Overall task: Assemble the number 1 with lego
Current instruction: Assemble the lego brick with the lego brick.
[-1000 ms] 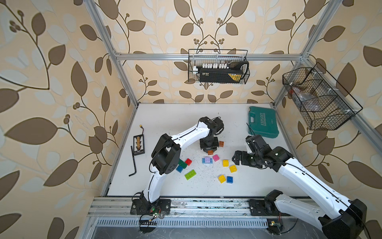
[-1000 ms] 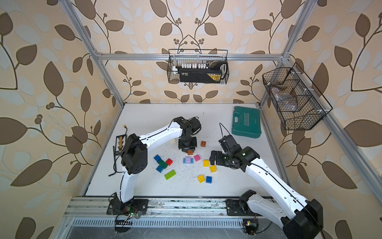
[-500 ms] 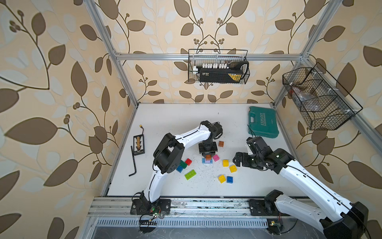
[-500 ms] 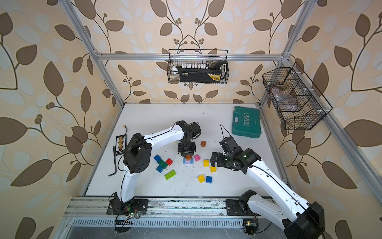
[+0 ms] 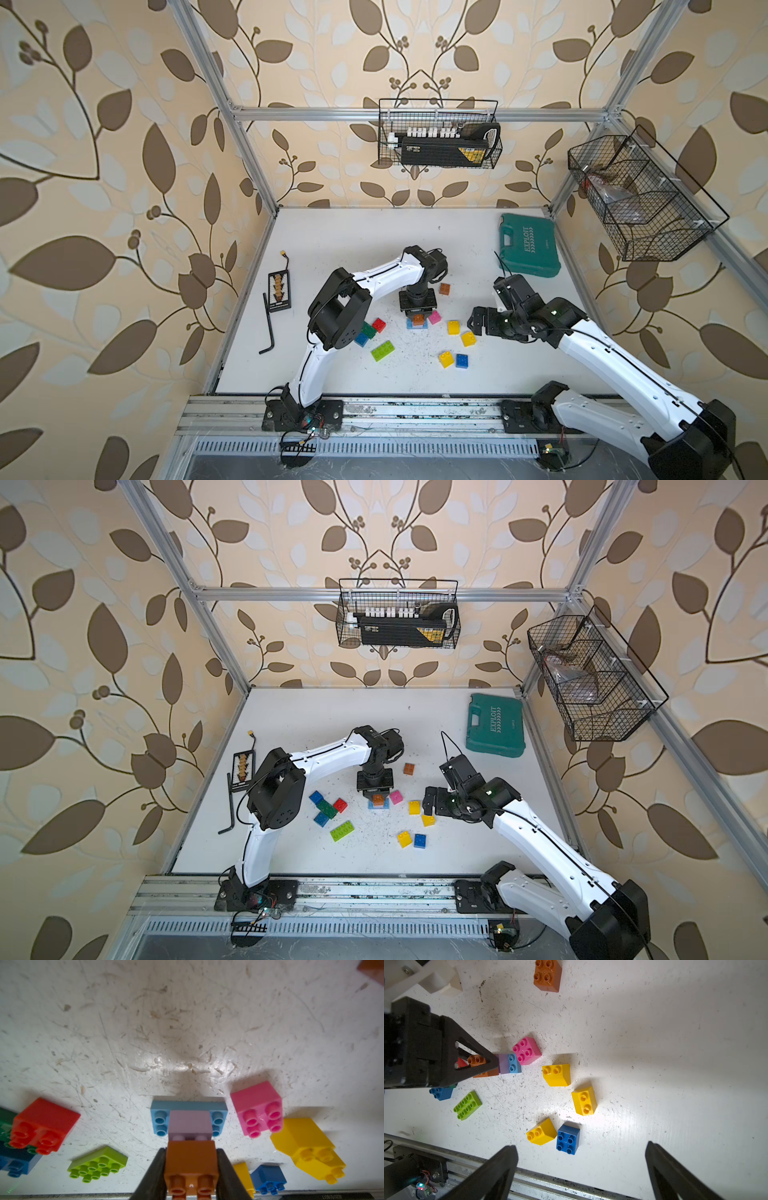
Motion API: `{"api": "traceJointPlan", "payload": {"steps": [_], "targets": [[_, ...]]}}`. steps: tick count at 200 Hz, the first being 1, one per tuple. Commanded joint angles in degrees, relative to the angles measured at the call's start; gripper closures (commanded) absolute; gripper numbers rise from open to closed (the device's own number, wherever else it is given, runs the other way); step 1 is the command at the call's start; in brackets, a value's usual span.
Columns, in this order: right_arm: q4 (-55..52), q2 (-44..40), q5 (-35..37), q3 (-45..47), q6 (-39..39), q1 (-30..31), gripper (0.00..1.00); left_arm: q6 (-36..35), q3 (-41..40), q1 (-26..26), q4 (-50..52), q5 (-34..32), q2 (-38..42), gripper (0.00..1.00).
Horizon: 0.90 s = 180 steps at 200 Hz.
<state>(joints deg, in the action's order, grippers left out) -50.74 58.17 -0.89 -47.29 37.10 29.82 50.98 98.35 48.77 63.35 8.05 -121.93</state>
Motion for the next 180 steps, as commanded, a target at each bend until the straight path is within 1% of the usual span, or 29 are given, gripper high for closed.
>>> {"api": "traceJointPlan", "payload": {"steps": [1,60,86,137,180], "targets": [[0.4,0.2,0.1,1.0,0.3,-0.3,0.01,-1.2,-0.8,0.4,1.7,0.6,-0.1,0.72],[1.0,0.7,-0.3,1.1,0.5,-0.2,0.00,-1.3,0.2,0.4,2.2,0.2,-2.1,0.71],[0.9,0.6,0.0,1.4,0.3,-0.3,0.01,-2.0,0.2,0.4,3.0,-0.2,-2.5,0.75],[1.3,1.1,-0.4,1.4,0.4,-0.3,0.01,-3.5,-1.7,0.4,3.3,-0.8,-1.9,0.79],[1.4,1.5,-0.9,1.4,0.6,-0.2,0.01,-5.9,-1.8,0.3,2.5,-0.4,-2.8,0.79]]}}
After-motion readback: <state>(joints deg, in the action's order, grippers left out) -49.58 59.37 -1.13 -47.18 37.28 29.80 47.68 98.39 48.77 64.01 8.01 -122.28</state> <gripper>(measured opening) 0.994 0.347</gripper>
